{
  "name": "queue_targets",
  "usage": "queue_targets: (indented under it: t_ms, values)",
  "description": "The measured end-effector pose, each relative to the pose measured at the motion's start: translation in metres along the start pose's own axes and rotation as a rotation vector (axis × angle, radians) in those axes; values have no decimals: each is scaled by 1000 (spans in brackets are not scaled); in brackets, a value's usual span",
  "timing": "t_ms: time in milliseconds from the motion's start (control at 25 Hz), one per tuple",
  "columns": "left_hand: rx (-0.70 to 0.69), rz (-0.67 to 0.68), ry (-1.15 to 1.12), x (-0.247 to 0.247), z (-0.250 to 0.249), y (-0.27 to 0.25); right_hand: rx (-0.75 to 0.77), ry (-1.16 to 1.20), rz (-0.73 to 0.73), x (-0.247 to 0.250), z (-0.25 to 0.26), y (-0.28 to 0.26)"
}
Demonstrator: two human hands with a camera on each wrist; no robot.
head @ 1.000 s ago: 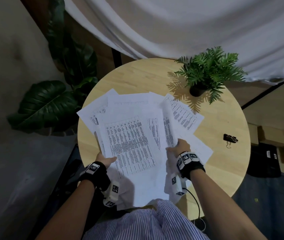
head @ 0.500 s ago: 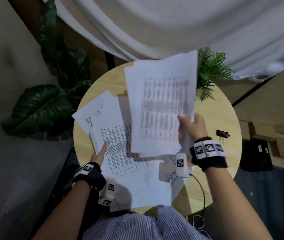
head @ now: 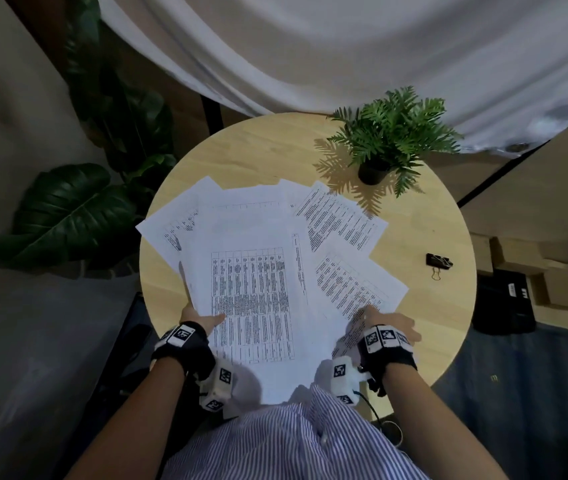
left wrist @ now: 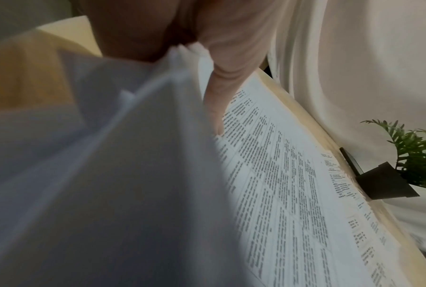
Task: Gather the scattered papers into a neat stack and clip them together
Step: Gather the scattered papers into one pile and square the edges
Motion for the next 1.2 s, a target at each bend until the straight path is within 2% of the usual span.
queue_targets:
  t_ms: [80,280,360,520,640,720,840,1000,1120,1200]
  values:
    - [-24,4,4,-2,-1,-2,2,-53,94,4,-6,1]
    - [-77,35,2,-16,-7,-5,152,82,353,-13,-10,-7]
    - [-74,16,-40,-13,-7,-10,204,141,323,-16,-12,-10]
    - [-10,-100,-94,28,7,-3,296,393,92,1,15,-16]
    - [-6,-168,-90,57,16,15,299,387,157,4,54,-11]
    - [-64,-194,-70,63,17,16,273,314,201,-6,72,1]
    - [-119,-223,-2,56,16,16,237,285,307,-9,86,-13]
    - [-153,-120,76,51,14,20,239,116,385,-22,92,-31]
    - [-179,-86,131,53,14,24,268,164,451,-33,100,-39]
    - [-190,-81,146,52,14,24,336,223,417,-35,105,-40]
Point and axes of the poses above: each hand's wrist, its own y-axis towards the middle knuckle, its own x-axis out of the back of the hand, z = x × y, the point moved 1 cm from there along y, towards the middle knuckle
